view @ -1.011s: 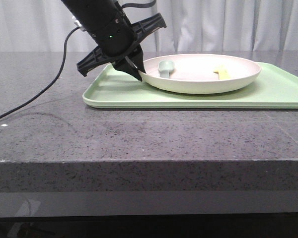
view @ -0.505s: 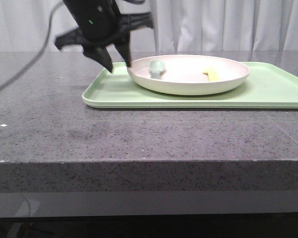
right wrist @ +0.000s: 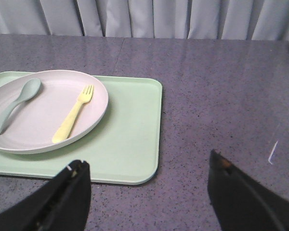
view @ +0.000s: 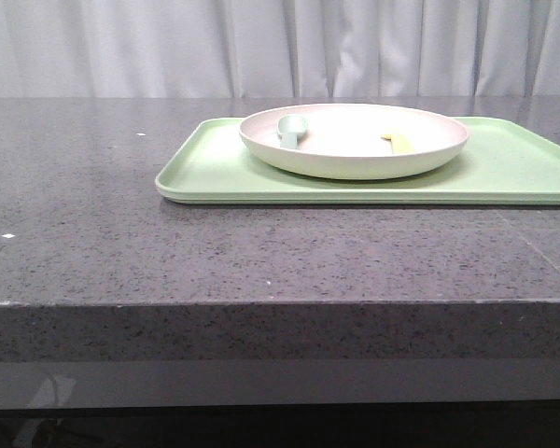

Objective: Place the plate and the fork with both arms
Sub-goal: 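Move the right gripper above the yellow fork on the plate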

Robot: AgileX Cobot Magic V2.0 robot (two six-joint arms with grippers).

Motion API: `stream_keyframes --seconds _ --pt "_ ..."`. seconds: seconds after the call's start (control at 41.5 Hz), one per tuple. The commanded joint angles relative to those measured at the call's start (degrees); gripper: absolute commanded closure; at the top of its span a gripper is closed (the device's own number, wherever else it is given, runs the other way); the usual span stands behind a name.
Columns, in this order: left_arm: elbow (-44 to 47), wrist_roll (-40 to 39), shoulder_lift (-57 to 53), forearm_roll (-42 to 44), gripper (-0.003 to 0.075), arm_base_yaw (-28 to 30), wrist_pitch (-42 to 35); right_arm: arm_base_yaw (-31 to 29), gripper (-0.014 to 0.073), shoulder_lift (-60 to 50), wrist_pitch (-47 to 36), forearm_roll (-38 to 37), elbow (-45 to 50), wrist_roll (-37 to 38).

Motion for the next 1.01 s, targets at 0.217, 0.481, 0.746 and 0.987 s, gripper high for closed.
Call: stream_keyframes --seconds 0.217,0.481,0.746,0.987 --pt "19.23 10.64 -17.7 -15.0 0.0438 9.0 -11.42 0.08 0.0061 0.69 -4.85 -0.58 -1.82 -0.22" --pt "34.43 2.05 -29.87 -6.57 0.0489 9.16 -14.68 0.08 0.0061 0.69 -4.85 -0.58 -1.82 -0.22" --pt "40.27 -9.11 -37.66 4.63 0.0491 9.16 -13.68 0.08 0.0061 0.69 -4.95 -0.58 -1.82 -0.22" --pt "40.49 -9.11 -38.48 4.63 0.0491 9.16 -11.24 0.08 0.0061 2.89 -1.34 2.42 -5.6 -0.22"
